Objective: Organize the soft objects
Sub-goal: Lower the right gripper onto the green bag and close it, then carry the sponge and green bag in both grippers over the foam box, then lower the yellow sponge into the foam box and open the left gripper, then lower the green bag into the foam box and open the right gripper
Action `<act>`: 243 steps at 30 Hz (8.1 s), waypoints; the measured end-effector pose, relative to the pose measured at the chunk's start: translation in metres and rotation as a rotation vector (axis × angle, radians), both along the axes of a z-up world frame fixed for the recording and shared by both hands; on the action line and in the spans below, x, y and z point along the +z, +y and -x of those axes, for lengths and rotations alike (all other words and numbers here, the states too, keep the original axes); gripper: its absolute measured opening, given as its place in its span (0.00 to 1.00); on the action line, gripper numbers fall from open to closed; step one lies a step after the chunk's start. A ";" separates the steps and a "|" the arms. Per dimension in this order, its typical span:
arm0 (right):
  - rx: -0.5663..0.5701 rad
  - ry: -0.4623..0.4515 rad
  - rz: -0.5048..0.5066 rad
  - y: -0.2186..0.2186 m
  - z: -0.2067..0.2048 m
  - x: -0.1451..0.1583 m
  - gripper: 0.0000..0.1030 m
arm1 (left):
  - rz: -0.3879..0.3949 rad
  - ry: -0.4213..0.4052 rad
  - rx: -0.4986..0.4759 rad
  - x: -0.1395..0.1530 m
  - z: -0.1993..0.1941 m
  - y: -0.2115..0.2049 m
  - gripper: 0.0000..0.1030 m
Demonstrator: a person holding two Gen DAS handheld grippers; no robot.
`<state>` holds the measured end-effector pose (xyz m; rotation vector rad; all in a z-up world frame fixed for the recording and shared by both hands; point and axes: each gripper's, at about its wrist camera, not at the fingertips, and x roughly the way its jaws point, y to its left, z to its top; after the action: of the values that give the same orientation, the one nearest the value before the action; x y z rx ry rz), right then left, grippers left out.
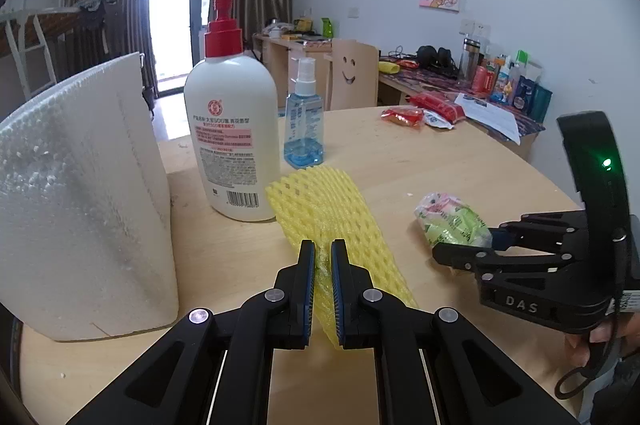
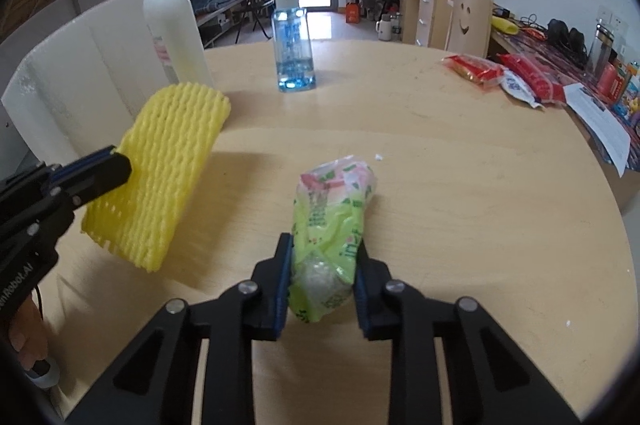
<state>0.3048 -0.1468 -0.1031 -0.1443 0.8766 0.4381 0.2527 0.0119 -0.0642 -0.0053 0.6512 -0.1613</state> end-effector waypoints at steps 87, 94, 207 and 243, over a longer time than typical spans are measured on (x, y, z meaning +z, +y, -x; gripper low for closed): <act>0.202 -0.540 -0.283 -0.036 0.180 0.128 0.30 | -0.158 -0.443 0.190 0.124 0.216 -0.003 0.09; 0.276 -0.526 -0.303 -0.013 0.175 0.128 0.30 | -0.177 -0.445 0.259 0.126 0.218 0.013 0.09; 0.439 -0.388 -0.247 0.129 0.036 0.147 0.30 | -0.099 -0.214 0.399 0.113 0.026 0.128 0.09; 0.428 -0.389 -0.226 0.142 0.038 0.147 0.30 | -0.119 -0.292 0.495 0.126 0.058 0.139 0.99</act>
<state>0.2673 -0.0050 0.0444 -0.2016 0.4045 0.8727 0.1948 0.1509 0.0621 -0.0280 0.3516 0.3495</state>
